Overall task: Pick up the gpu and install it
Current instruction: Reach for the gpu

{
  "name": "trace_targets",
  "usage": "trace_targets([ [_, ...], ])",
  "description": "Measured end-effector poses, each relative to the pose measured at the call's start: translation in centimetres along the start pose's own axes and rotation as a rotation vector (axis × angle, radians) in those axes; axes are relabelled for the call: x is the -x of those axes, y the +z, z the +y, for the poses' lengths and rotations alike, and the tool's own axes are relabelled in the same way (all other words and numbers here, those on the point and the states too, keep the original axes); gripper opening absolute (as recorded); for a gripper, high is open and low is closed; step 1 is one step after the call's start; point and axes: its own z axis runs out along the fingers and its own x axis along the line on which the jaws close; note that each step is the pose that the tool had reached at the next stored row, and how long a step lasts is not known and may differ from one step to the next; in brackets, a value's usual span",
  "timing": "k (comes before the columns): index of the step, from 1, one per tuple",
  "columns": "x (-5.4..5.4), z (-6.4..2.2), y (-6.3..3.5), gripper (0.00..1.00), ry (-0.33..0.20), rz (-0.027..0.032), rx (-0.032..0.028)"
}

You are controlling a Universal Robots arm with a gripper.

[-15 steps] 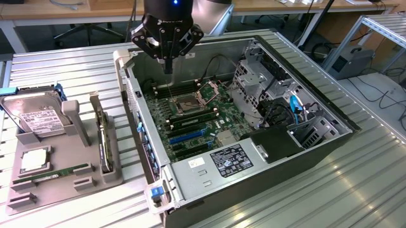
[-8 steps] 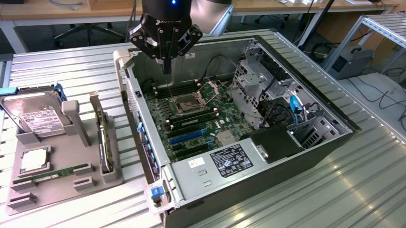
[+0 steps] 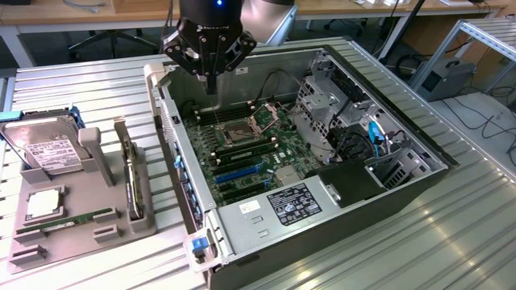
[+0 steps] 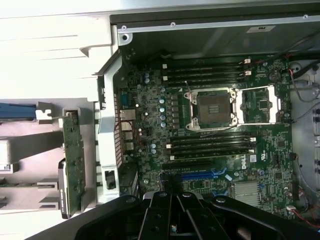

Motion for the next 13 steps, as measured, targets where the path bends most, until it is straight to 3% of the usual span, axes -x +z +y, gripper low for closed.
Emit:
trace_targets([
  [13, -0.29, -0.02, -0.01, 0.11, 0.0, -0.0001, -0.0009],
])
